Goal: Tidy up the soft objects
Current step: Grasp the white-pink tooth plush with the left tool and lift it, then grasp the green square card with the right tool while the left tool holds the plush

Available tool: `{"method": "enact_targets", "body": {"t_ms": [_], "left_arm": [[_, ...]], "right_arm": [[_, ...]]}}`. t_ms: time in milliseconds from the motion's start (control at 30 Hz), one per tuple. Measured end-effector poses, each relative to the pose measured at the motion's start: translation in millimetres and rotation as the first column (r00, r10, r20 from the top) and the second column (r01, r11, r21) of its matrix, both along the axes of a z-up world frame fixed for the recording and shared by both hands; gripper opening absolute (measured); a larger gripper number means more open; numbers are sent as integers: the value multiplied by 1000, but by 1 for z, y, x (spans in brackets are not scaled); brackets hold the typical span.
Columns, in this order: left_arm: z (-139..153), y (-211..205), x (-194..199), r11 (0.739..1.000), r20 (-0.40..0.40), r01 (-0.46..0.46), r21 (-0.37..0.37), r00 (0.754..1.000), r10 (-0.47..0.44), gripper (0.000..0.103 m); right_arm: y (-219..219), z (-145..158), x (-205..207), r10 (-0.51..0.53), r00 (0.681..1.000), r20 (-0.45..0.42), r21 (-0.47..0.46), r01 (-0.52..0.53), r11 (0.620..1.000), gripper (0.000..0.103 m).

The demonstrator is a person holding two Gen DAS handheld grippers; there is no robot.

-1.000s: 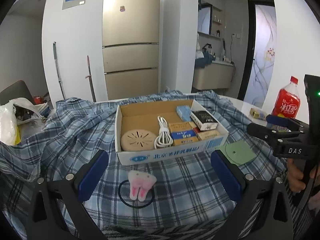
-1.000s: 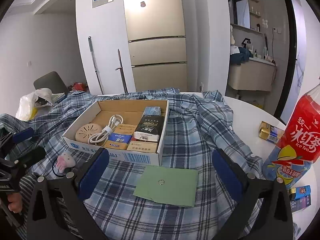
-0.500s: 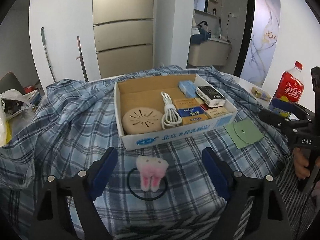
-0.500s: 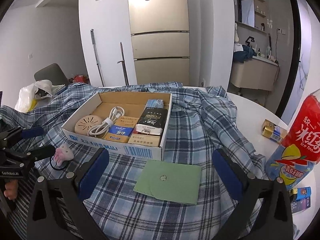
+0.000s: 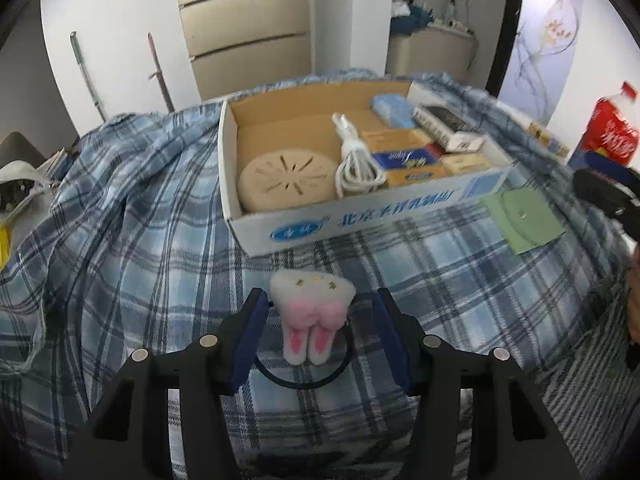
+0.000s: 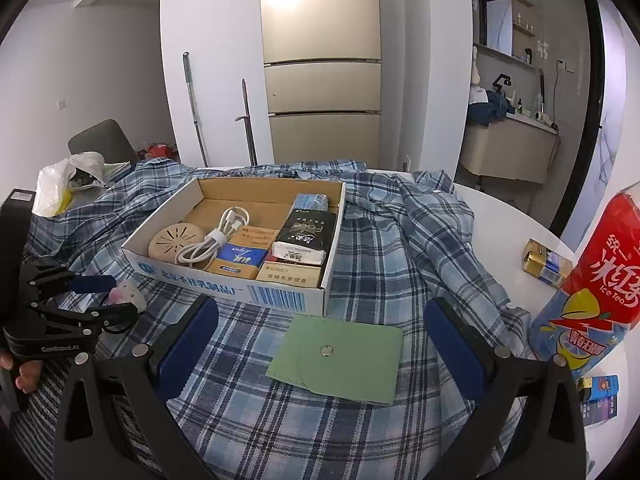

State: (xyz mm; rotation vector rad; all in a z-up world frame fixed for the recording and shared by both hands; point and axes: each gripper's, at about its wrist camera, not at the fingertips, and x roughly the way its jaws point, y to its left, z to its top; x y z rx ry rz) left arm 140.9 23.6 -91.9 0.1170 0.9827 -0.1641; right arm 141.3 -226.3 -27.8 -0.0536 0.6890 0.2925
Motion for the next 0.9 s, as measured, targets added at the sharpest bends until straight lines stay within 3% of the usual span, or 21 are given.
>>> {"method": "enact_targets", "body": {"t_ms": [67,267,433,500,533,567,600,700,767,833,900], "left_arm": [[-2,-2,1,1000,-11,-4,20,1000,4,45],[1,4,-1,1000,12,-19,6,1000,19,35],[28,1,-21,1000,160,-7,-7,987,8,34],[41,1,-30,996,195,25,-83,981,-8,34],[48,0,-33,990,204,46,-132,979,-18,34],[54,-1,-38,983,222,68,-168,975,-30,34],[60,-3,-45,982,256,82,-171,966,-36,34],[68,-11,-58,988,356,75,-136,934,-22,34],[66,-8,-59,977,356,61,-206,934,17,34],[64,-8,-55,976,349,70,-206,937,6,34],[62,-8,-54,983,352,38,-182,936,29,34]], "right_arm": [[1,0,0,3,1000,-3,-5,-3,1000,103],[2,-1,0,1,1000,-2,-18,-1,1000,103],[-2,-1,2,11,1000,-22,-1,-11,1000,103],[-6,1,5,27,998,-50,14,-26,1000,102],[-11,3,8,30,997,-69,27,-28,999,100],[-17,5,11,27,996,-88,42,-24,999,89],[-24,8,15,15,994,-107,56,-9,998,80],[-43,14,30,-32,984,-173,85,48,995,66],[-47,15,43,-20,974,-225,87,41,995,65],[-46,11,59,10,961,-275,69,10,998,63],[-44,1,77,18,937,-348,69,7,998,46]]}}
